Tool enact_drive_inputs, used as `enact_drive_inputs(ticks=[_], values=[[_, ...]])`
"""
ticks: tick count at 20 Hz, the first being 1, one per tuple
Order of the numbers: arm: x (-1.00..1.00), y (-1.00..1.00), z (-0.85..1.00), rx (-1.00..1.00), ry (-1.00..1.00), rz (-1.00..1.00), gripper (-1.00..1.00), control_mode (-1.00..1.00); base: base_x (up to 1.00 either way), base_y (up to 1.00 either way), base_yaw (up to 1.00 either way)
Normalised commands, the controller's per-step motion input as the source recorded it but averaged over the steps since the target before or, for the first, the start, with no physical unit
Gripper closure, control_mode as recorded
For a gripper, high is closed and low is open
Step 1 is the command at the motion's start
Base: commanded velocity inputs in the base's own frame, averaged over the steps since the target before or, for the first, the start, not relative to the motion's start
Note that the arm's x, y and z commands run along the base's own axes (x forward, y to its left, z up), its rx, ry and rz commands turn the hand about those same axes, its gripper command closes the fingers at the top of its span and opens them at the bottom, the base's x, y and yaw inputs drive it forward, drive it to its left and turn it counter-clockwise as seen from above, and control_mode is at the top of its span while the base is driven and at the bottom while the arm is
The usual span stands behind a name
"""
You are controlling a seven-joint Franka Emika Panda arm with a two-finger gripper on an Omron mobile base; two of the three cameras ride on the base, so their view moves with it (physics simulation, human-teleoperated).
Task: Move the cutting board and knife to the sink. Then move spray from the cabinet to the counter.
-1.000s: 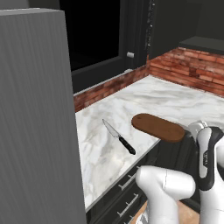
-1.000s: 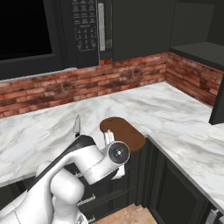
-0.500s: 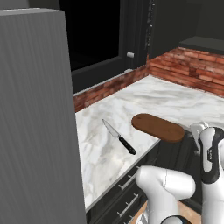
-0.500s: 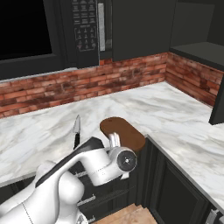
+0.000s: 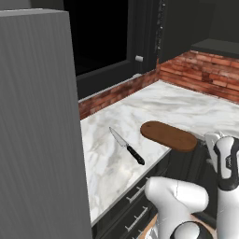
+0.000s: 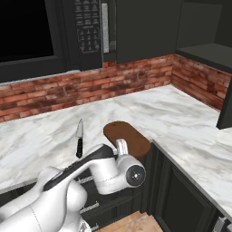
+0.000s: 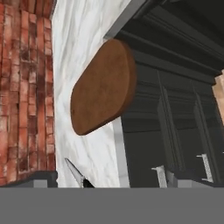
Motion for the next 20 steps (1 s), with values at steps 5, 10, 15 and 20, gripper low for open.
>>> enact_drive_inputs(ticks=[5,10,15,20], values=[[0.17,-0.02,-0.13,0.00,-0.04,0.00,-1.00,-1.00,0.00,0.00,0.00],[0.18,0.00,-0.18,0.03,0.00,0.00,-1.00,-1.00,0.00,0.00,0.00],[0.21,-0.03,-0.15,0.06,0.00,0.00,-1.00,-1.00,0.00,0.00,0.00],[0.21,-0.07,-0.16,0.07,0.00,0.00,-1.00,-1.00,0.00,0.00,0.00]])
